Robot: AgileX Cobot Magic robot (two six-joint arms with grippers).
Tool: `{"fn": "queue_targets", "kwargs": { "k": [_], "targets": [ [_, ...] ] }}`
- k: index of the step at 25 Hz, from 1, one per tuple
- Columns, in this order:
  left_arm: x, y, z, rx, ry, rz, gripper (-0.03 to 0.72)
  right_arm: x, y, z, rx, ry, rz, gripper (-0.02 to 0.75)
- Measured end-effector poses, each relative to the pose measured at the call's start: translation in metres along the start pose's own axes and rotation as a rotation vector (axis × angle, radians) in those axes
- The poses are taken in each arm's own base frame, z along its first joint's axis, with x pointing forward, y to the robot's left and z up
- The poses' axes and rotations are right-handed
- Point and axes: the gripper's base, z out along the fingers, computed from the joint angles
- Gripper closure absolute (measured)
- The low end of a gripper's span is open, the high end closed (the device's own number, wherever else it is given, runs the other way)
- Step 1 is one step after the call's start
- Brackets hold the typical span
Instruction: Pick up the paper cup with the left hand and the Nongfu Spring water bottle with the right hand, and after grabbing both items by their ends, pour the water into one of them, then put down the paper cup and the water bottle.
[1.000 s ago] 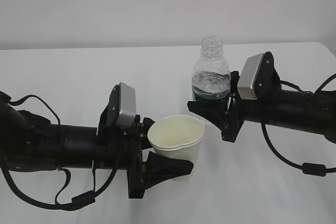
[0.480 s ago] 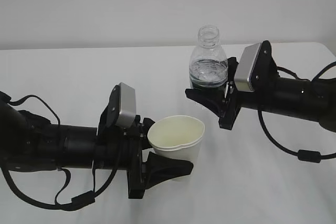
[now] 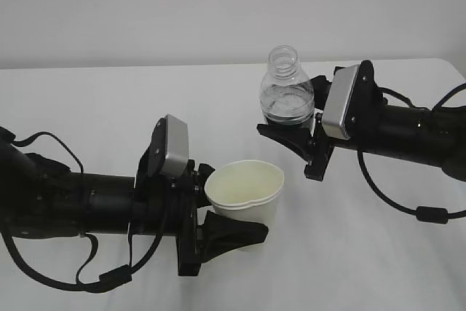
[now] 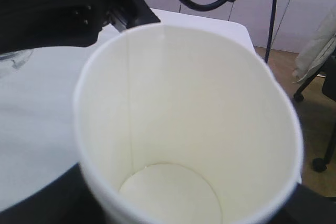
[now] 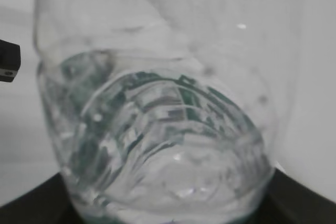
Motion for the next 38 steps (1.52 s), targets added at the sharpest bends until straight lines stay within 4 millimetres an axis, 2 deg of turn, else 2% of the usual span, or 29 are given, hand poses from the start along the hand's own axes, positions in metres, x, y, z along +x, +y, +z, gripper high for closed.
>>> {"fn": "queue_targets", "kwargs": {
  "k": [9,38],
  "targets": [
    [-0.001,-0.011,0.009,0.040,0.004,0.009,0.224,0.000,-0.001,0.000,0.006,0.001,-0.107,0.265],
    [-0.003,-0.006,0.009,-0.019,-0.022,0.094,0.224,-0.001,-0.006,0.000,0.067,0.007,-0.483,0.266]
  ]
}}
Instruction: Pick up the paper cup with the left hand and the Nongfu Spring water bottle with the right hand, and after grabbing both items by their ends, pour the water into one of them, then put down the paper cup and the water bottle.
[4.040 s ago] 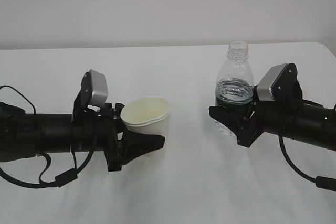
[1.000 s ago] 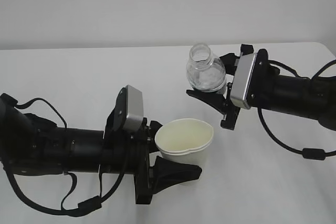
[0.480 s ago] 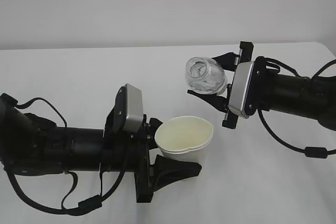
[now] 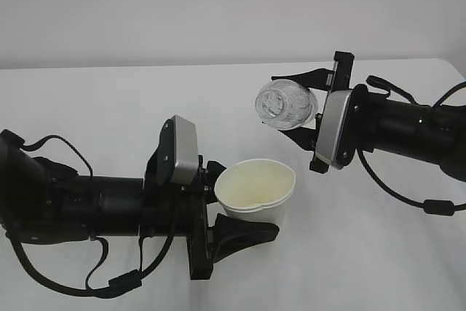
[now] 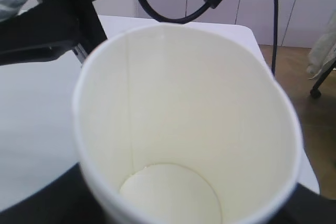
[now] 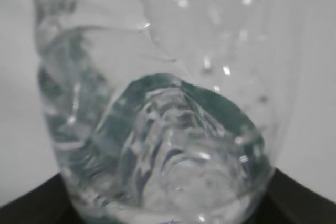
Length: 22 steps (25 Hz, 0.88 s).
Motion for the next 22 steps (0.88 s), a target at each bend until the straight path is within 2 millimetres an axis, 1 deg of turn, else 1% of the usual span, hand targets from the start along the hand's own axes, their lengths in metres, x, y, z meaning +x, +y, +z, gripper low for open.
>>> {"fn": "queue_targets", "kwargs": {
  "k": [16,22],
  "targets": [
    [-0.0003,0.0009,0.0000,-0.010,-0.003,0.012,0.224,0.0005,-0.0009,0.0000,0.009,0.006,-0.177,0.267],
    [-0.0003,0.0009,0.0000,-0.010,-0.003,0.014,0.224,0.0019,-0.0030,-0.0001,0.030,0.025,-0.214,0.267]
  ]
}}
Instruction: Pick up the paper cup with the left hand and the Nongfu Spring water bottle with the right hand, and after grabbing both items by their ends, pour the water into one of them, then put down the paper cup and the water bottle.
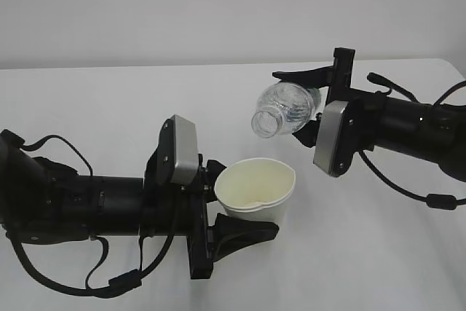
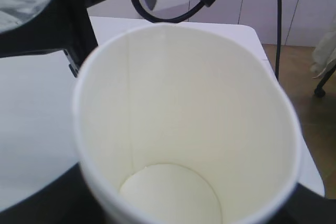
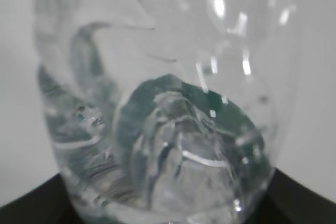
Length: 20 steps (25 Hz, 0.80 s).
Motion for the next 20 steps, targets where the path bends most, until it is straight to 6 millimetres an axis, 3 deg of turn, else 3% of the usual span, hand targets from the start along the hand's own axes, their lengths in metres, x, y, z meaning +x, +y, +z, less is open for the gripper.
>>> {"fn": "queue_targets", "kwargs": {
  "k": [20],
  "targets": [
    [0.0000,0.0000,0.0000,0.000,0.000,0.002,0.224,0.0028,-0.0024,-0.0001,0.025,0.032,-0.111,0.267]
  ]
}}
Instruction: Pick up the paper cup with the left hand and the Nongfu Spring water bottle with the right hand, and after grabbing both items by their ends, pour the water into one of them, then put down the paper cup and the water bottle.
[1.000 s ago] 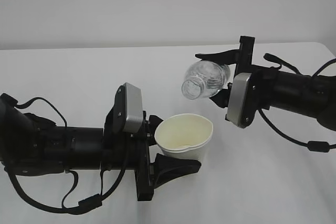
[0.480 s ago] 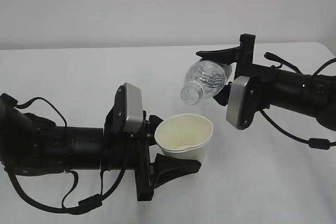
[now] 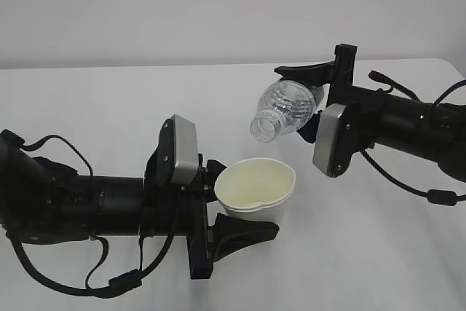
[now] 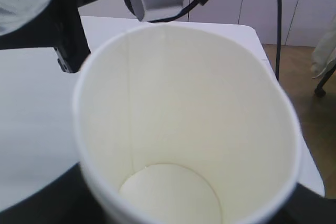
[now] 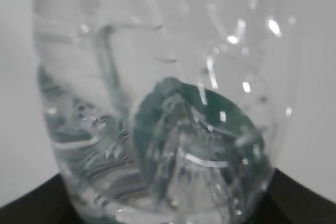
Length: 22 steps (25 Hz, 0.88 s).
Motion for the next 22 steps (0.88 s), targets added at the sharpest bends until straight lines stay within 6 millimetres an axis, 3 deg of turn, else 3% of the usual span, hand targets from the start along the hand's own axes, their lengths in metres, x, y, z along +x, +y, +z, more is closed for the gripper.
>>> {"fn": "queue_targets", "kwargs": {
  "k": [22],
  "targets": [
    [-0.0009,0.0028,0.0000,-0.031,-0.010,-0.015,0.224,0.0006,-0.0004,0.0000,0.004,0.007,-0.089,0.267]
  ]
}}
